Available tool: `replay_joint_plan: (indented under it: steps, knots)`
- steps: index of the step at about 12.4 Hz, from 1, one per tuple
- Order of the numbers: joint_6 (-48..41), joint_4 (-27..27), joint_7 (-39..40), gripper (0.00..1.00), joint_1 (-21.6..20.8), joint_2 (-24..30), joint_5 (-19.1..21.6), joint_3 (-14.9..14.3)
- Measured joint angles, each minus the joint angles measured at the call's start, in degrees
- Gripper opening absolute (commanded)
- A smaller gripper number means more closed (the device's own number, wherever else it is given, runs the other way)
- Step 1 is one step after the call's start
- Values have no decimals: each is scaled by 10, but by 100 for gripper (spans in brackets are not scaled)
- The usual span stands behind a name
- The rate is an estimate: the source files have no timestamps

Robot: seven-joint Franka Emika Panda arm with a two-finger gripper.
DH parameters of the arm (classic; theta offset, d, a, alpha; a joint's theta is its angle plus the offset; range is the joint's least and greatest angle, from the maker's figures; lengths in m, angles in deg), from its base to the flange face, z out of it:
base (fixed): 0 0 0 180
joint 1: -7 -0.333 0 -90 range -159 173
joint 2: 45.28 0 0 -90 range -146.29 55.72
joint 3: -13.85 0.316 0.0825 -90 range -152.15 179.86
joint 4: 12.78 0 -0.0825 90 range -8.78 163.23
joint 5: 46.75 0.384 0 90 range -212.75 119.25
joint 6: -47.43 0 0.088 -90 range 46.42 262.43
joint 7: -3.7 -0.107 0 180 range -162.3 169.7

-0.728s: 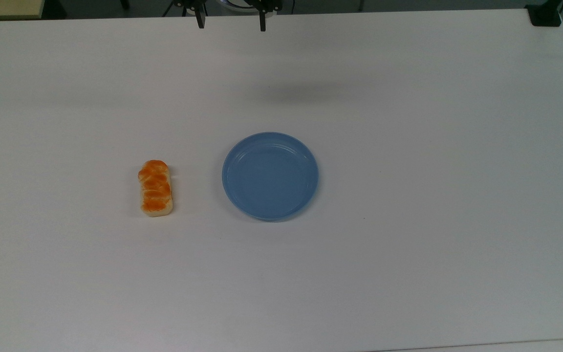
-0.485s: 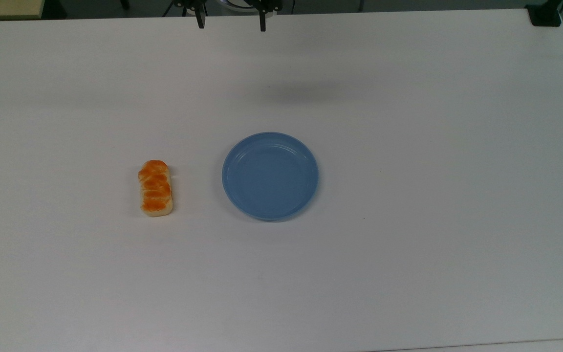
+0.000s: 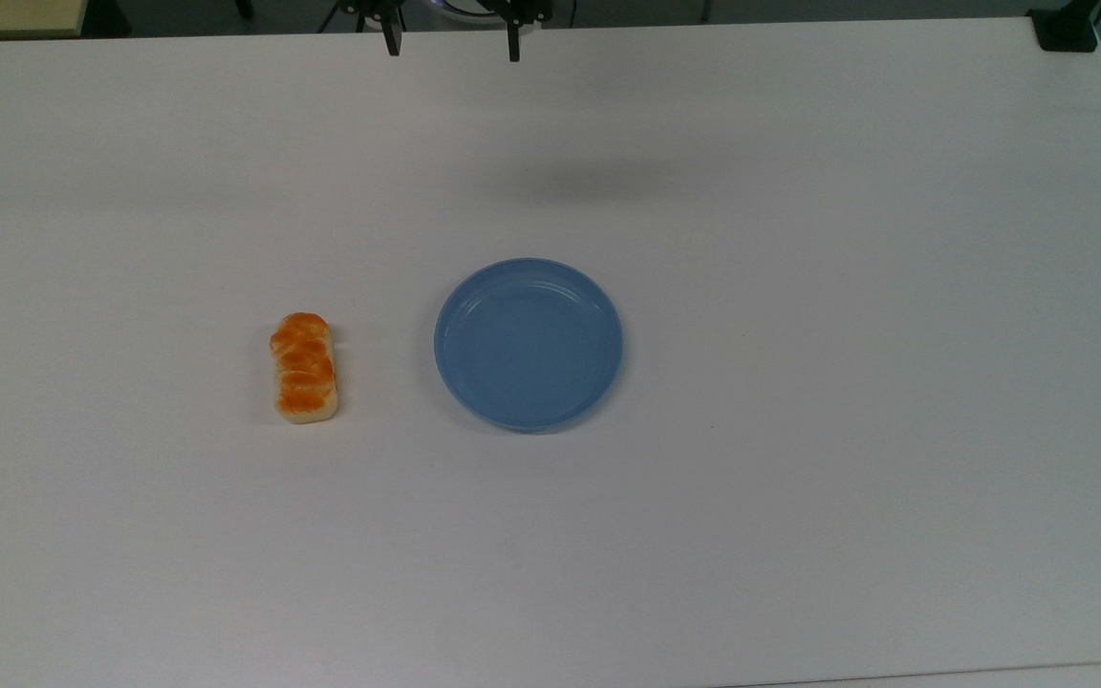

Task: Put the bread on a plate

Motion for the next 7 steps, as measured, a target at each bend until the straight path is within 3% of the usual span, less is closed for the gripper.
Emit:
replay_joint_plan:
  steps: [7]
  knots:
    - [0,1,6,100,0,-1,0,0]
